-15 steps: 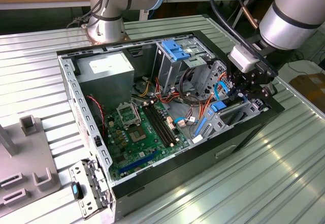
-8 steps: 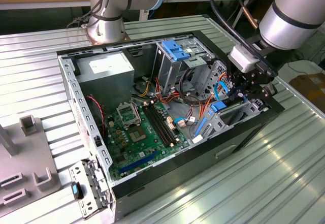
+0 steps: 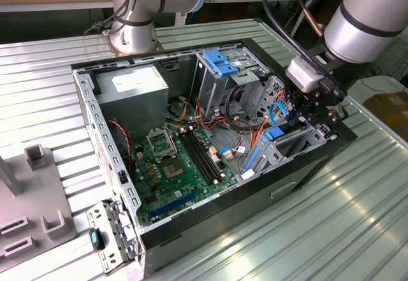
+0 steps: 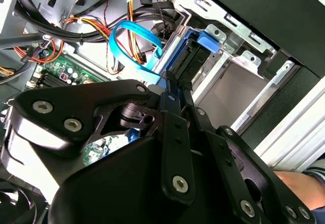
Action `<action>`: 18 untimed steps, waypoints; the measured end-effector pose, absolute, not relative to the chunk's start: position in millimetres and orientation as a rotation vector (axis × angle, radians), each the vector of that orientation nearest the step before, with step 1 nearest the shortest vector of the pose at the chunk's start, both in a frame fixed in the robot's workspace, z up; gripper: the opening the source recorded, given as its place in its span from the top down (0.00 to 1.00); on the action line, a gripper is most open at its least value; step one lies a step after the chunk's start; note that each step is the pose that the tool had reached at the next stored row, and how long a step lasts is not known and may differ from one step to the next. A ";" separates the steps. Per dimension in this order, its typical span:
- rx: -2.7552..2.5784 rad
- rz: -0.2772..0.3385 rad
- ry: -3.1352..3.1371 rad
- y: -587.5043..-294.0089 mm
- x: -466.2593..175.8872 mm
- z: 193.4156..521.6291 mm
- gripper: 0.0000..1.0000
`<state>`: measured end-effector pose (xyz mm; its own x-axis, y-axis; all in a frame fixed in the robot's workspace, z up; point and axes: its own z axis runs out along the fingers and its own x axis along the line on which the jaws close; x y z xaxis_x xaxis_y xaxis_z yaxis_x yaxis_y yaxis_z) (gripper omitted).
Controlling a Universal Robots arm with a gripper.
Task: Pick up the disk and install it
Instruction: 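Insert the first disk wire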
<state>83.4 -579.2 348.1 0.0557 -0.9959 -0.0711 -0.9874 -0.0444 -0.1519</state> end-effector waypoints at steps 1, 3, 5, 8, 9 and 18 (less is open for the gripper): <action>-2.160 -0.081 2.053 -579.2 83.0 347.9 0.84; -2.159 -0.084 2.052 -579.2 82.6 346.8 0.84; -2.159 -0.084 2.052 -579.2 82.6 346.6 0.84; -2.158 -0.084 2.052 -578.6 82.6 346.3 0.84; -2.159 -0.084 2.052 -578.5 82.6 346.0 0.84; -2.159 -0.084 2.052 -578.5 82.6 342.4 0.84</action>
<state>82.6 -578.5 342.4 0.0560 -0.9959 -0.0707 -0.9868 -0.0445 -0.1555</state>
